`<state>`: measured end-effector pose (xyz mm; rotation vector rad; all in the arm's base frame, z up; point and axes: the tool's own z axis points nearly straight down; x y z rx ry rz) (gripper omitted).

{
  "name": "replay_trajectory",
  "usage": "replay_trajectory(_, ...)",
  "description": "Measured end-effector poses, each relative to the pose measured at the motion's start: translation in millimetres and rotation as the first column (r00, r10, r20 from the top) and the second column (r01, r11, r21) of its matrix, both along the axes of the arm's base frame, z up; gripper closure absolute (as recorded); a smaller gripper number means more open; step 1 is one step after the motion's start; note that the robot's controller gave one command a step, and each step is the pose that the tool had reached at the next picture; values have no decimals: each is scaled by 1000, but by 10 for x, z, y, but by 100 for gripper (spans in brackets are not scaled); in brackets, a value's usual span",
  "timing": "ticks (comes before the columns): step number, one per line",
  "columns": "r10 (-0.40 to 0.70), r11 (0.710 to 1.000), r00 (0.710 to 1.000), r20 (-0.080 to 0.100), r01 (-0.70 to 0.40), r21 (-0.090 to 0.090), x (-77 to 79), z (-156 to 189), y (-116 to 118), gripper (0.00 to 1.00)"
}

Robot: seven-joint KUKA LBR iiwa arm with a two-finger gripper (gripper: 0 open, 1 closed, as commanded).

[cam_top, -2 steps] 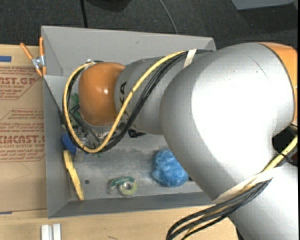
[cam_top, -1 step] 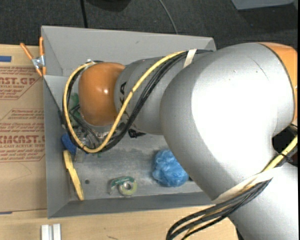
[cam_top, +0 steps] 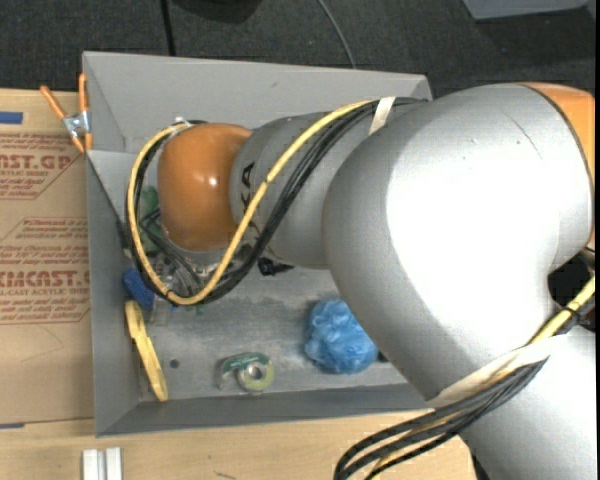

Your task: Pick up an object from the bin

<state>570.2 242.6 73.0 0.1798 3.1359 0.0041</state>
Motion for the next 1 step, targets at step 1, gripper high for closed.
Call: replay_trajectory(1, 0, 1000, 1000, 1, 0, 1, 0, 132, 3, 100)
